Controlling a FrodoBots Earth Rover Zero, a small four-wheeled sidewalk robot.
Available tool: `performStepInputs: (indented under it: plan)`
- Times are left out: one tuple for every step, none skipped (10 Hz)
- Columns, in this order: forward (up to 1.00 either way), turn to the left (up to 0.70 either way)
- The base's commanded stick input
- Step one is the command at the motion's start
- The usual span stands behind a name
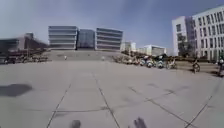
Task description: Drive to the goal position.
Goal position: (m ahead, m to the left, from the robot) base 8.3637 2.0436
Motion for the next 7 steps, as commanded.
performStepInputs:
  plan:
    - [1.0,0.3]
    - [1.0,0.4]
    - [1.0,0.4]
    - [1.0,0.4]
    - [1.0,0.4]
    - [1.0,0.4]
    - [1.0,0.4]
